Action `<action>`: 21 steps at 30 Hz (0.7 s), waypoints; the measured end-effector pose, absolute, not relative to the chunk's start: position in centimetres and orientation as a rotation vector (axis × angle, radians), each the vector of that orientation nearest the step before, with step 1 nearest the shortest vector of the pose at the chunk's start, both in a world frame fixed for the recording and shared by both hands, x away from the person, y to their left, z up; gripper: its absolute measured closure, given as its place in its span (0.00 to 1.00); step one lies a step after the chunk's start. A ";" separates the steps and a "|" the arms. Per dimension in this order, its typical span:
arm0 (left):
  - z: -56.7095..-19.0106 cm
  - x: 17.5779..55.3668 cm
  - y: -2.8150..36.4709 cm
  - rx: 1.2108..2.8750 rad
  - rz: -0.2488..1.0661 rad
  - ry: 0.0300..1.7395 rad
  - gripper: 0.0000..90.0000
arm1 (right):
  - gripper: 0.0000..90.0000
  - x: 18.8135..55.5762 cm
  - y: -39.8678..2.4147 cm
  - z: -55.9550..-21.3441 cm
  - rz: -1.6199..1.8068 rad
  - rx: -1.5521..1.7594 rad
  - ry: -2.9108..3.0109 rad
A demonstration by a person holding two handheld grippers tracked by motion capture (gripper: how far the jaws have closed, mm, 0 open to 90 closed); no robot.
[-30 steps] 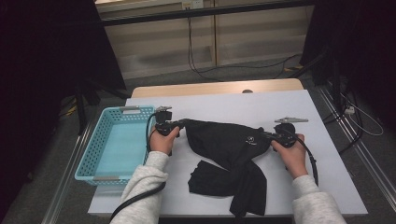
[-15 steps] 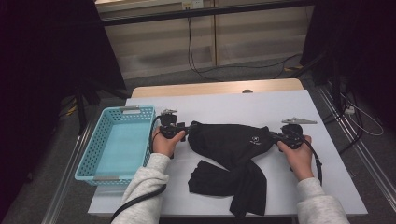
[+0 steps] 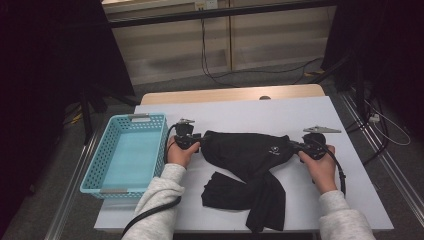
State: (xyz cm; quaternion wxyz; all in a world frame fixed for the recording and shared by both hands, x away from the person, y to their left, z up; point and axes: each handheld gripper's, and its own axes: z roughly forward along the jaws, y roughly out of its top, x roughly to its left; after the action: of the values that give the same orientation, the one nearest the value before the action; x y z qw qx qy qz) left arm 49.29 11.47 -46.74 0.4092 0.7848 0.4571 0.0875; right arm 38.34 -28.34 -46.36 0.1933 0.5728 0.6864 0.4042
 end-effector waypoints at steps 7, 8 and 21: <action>-46.9 49.2 11.3 1.974 0.130 1.159 0.87 | 0.96 38.1 -28.5 -46.1 1.146 1.603 1.920; -46.9 49.1 11.3 1.978 0.128 1.159 0.91 | 0.96 38.1 -28.5 -46.1 1.146 1.599 1.923; -43.6 48.3 12.2 1.855 0.158 1.144 0.97 | 0.96 38.1 -28.8 -44.3 1.216 1.557 1.887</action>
State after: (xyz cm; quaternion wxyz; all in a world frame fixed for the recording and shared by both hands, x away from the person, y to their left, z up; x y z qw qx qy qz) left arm 48.34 12.20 -43.63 0.4601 0.7538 0.4647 0.0642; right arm 38.06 -28.76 -44.32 0.2036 0.5579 0.6762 0.4359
